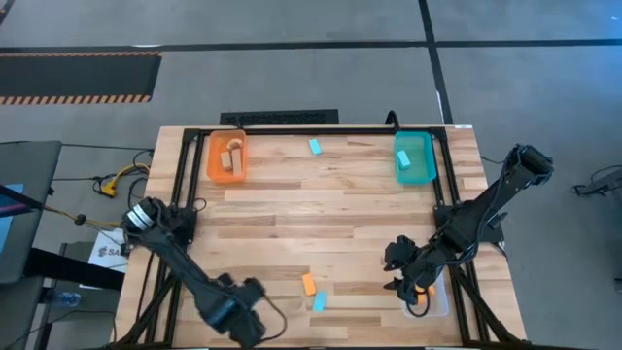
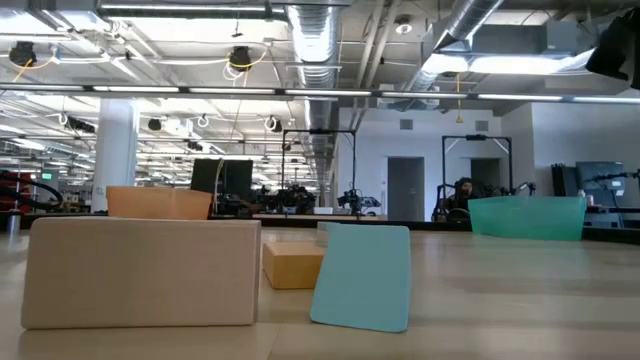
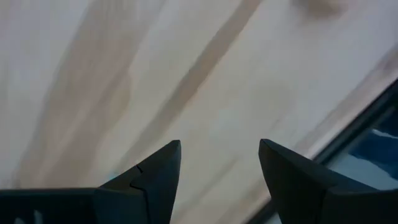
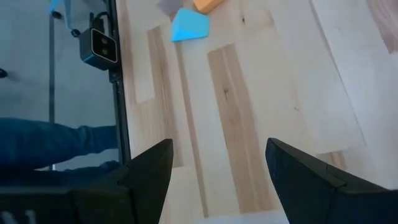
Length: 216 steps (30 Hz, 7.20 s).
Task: Sort & place blocks by color
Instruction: Put the blue block into the blue bin
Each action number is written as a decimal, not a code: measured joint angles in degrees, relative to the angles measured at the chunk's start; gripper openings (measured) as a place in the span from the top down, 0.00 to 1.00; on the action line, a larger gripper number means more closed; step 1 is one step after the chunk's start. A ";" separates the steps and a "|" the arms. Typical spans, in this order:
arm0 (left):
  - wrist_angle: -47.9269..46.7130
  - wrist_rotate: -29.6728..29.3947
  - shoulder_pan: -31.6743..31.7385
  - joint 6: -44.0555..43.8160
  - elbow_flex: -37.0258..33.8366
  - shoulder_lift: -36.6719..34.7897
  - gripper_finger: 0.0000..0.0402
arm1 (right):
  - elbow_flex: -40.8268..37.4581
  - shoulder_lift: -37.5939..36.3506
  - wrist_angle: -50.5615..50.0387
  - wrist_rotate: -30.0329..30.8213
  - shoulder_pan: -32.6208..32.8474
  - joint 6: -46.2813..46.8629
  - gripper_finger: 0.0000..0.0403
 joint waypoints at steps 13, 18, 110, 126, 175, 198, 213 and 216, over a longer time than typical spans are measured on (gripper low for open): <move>9.73 13.99 -6.57 -23.82 -11.15 -1.86 0.45 | 0.00 0.00 0.62 -0.02 -2.20 -4.94 0.30; 7.39 12.57 -10.07 -32.94 -11.15 -3.25 0.45 | 0.00 0.00 0.59 -0.26 -2.23 -4.99 0.30; 20.13 -25.29 -4.02 -26.82 -27.14 -19.48 0.91 | 0.04 -0.02 3.27 -1.57 -7.45 -9.63 0.30; 40.32 -78.60 6.17 -11.45 -26.86 -26.96 0.93 | 0.00 1.96 52.24 -1.79 -21.82 -18.07 0.30; 81.05 -24.08 34.28 41.36 -27.47 -31.61 0.74 | 0.04 8.55 67.68 -13.61 -36.65 -18.47 0.90; 35.15 -25.18 48.39 57.37 -27.50 -53.27 0.34 | 0.04 -10.90 -14.40 3.14 -67.14 -13.55 0.90; 34.74 -28.35 48.42 54.86 -27.50 -53.27 0.34 | 0.04 3.98 -19.38 10.17 -90.66 -29.37 0.90; 34.73 -29.15 48.42 53.38 -27.50 -53.27 0.34 | 0.04 6.37 -19.37 12.10 -90.72 -30.33 0.89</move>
